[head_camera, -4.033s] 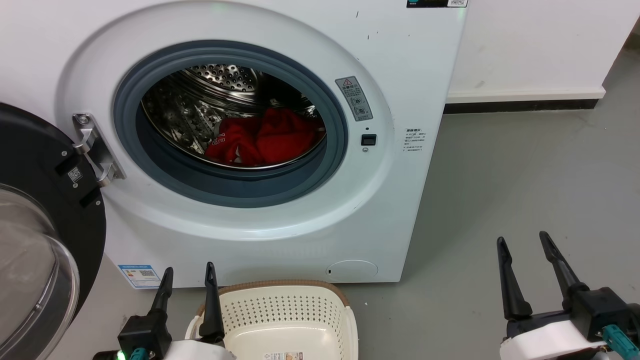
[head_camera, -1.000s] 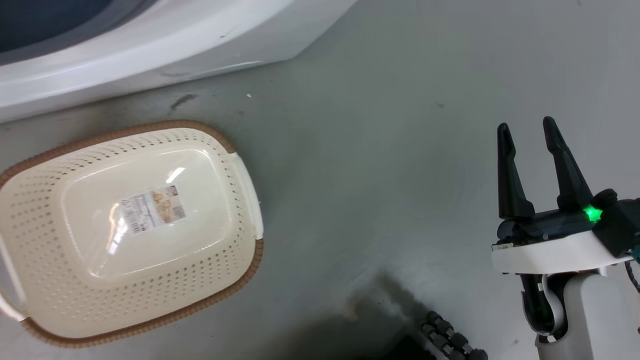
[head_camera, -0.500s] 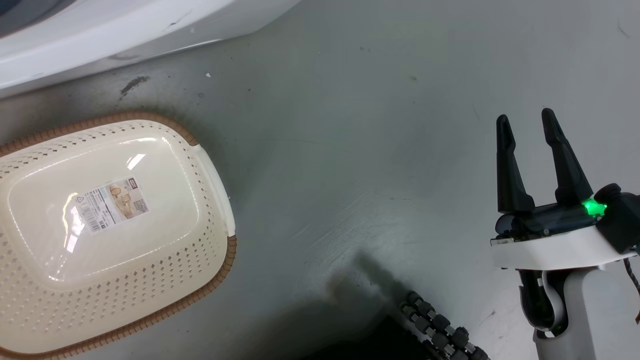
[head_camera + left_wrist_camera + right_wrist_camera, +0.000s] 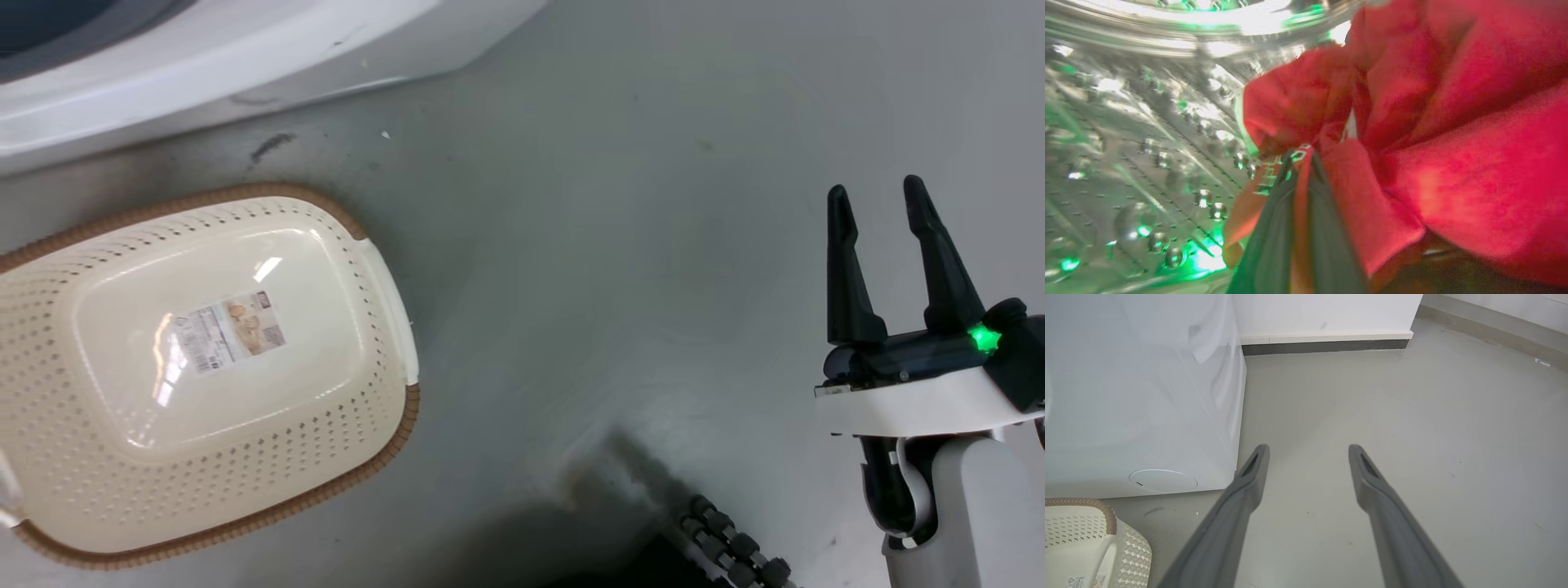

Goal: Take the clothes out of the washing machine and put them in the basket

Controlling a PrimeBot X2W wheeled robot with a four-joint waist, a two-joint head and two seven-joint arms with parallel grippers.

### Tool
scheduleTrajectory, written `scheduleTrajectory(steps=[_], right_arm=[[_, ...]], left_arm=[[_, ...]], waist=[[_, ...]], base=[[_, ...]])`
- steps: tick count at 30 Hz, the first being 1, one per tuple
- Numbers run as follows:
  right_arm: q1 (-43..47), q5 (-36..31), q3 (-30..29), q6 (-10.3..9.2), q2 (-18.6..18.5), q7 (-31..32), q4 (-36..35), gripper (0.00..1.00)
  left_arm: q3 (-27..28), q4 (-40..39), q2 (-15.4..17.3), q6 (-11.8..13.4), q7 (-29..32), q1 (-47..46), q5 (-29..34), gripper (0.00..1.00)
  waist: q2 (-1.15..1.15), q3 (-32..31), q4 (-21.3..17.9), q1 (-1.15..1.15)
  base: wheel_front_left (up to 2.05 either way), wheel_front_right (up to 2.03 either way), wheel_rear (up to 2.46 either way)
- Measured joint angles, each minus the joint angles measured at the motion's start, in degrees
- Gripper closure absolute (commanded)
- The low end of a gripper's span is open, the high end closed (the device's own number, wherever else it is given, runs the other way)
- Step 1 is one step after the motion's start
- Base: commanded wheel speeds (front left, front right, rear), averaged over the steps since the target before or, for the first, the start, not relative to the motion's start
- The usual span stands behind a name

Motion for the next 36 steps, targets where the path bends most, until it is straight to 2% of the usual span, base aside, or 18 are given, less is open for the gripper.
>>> scheduleTrajectory(steps=[15,19,24,30,36], right_arm=[[1.55,-5.87,-3.02,0.0,0.01,0.0,0.36,0.0],[3.6,-7.02,-2.96,0.0,0.02,0.0,0.71,0.0],[5.86,-8.35,-3.04,0.0,0.02,0.0,1.65,0.0],[9.33,-9.53,-2.94,0.0,0.02,0.0,2.91,0.0],[12.23,-9.82,-2.82,0.0,0.02,0.0,4.02,0.0]], left_arm=[[-0.01,6.06,-8.32,1.0,-23.41,12.82,-4.54,1.0],[-0.98,7.03,-11.55,0.52,-28.6,18.04,-5.14,1.0],[-1.59,6.8,-13.99,0.37,-33.12,23.78,-6.06,1.0],[-1.55,1.09,-16.04,0.9,-34.49,31.49,-7.28,1.0],[1.26,-13.56,-16.96,1.85,-34.57,42.0,-9.76,1.0]], waist=[[0.0,-12.53,5.86,-0.01],[0.0,-16.73,7.58,-0.01],[0.0,-22.4,9.58,-0.02],[0.0,-29.58,11.8,-0.02],[0.0,-36.55,13.78,-0.03]], base=[[0.0,0.0,0.0],[0.0,0.0,0.0],[0.0,0.0,0.0],[0.0,0.0,0.0],[0.0,0.0,0.0]])
